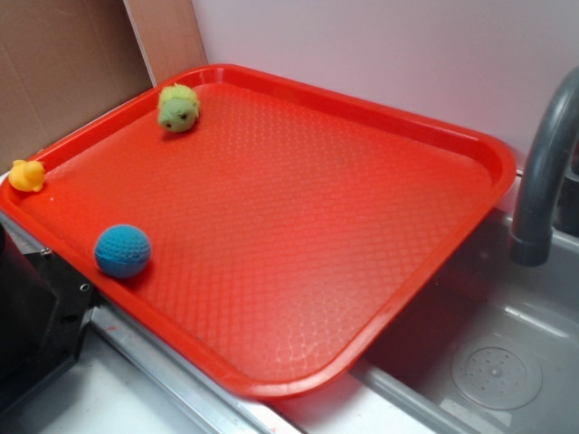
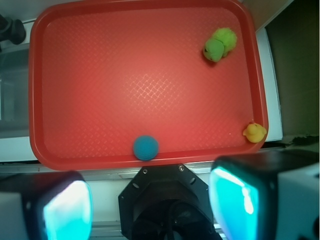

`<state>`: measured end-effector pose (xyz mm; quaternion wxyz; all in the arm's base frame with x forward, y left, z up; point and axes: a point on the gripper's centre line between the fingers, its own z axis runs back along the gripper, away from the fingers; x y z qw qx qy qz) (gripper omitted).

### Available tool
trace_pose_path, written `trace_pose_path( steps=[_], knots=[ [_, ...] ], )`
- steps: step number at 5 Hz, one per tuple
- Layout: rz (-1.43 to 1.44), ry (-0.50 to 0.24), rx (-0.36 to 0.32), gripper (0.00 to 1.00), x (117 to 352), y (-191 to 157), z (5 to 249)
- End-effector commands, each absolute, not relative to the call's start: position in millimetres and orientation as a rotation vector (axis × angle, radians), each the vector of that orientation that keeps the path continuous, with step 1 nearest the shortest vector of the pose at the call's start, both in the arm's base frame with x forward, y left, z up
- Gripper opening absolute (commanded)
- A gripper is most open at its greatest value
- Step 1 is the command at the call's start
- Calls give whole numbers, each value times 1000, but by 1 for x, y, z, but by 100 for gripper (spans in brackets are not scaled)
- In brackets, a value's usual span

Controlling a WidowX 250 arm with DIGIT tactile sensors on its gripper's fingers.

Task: Grab the yellow duck.

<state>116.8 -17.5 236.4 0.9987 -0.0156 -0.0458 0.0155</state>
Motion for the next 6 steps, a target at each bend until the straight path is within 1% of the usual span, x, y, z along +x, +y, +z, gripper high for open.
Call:
trace_pose_path(
  steps=[1, 2, 3, 4, 5, 6],
  knots=[
    [31, -92, -31, 100, 117, -17, 236],
    [215, -27, 57, 100, 137, 33, 186],
    [432, -94, 109, 100, 137, 67, 142],
    [577, -101, 137, 100, 131, 92, 114],
    [633, -102, 185, 100, 125, 123, 84],
    [616, -85, 204, 100, 125, 138, 69]
  ],
)
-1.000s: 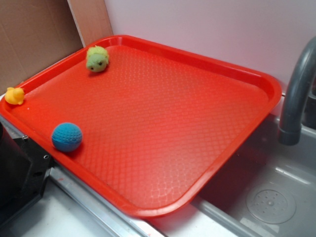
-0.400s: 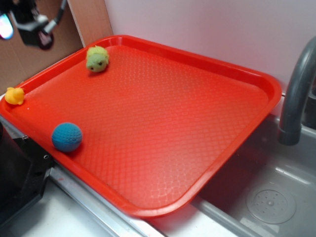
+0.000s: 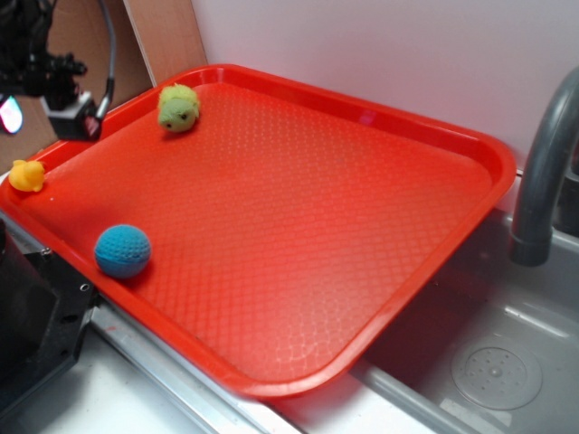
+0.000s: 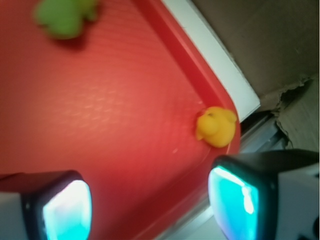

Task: Grab the yellow duck.

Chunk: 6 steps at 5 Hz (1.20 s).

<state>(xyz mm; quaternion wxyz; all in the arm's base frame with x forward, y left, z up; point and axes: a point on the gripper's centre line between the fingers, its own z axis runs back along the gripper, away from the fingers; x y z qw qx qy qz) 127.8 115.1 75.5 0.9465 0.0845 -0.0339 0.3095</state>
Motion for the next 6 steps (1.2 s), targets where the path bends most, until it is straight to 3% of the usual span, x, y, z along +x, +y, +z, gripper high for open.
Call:
trace_pose_path(
  steps=[1, 3, 4, 6],
  knots=[
    [596, -61, 237, 100, 118, 158, 61],
    [528, -19, 306, 100, 107, 176, 51],
    [476, -19, 334, 100, 118, 171, 39],
    [434, 54, 370, 100, 127, 165, 11]
  ],
)
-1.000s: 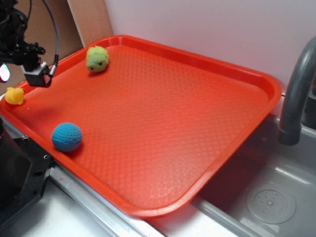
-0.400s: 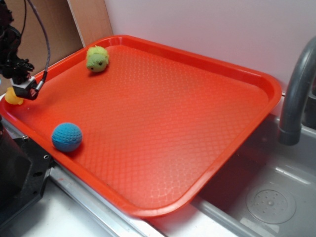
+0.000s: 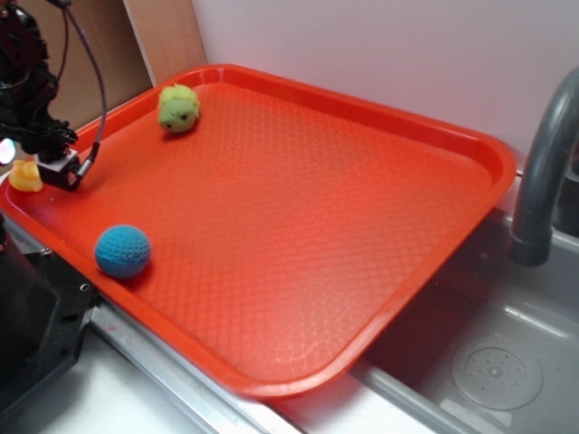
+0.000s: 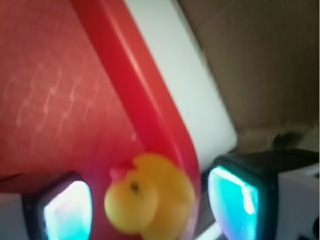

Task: Grab the yellow duck.

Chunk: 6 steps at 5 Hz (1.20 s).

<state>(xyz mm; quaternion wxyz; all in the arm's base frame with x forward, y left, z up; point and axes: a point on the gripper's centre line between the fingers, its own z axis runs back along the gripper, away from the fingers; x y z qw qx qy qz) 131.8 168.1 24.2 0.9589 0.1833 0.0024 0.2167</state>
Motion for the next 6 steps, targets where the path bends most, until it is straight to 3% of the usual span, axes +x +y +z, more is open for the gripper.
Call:
trace_pose_path(
  steps=[1, 4, 5, 6],
  knots=[
    [437, 50, 375, 0, 126, 165, 15],
    [463, 100, 388, 0, 108, 156, 49],
    [463, 100, 388, 100, 108, 156, 49],
    [463, 100, 388, 100, 108, 156, 49]
  ],
)
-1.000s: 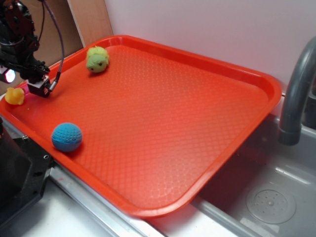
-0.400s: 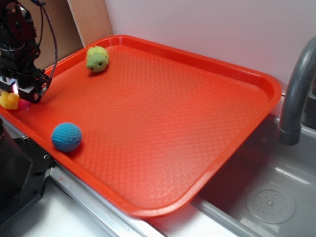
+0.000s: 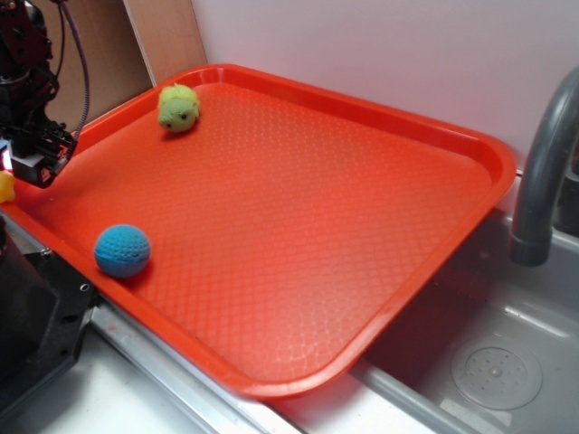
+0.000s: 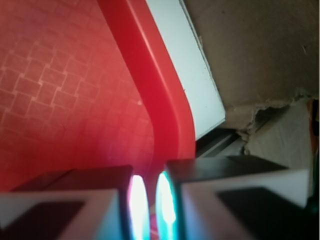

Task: Grab the yellow duck.

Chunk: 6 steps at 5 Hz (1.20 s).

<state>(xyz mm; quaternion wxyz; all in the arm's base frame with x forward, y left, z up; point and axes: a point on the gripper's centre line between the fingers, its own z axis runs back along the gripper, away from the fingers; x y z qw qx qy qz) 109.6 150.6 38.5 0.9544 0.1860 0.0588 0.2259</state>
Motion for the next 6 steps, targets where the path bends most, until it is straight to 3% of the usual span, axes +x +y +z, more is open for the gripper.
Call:
trace_pose_path(
  steps=[1, 3, 6],
  knots=[
    [463, 100, 388, 100, 108, 156, 49],
    [483, 99, 374, 100, 105, 160, 55],
    [512, 165, 419, 100, 89, 173, 46]
  ],
)
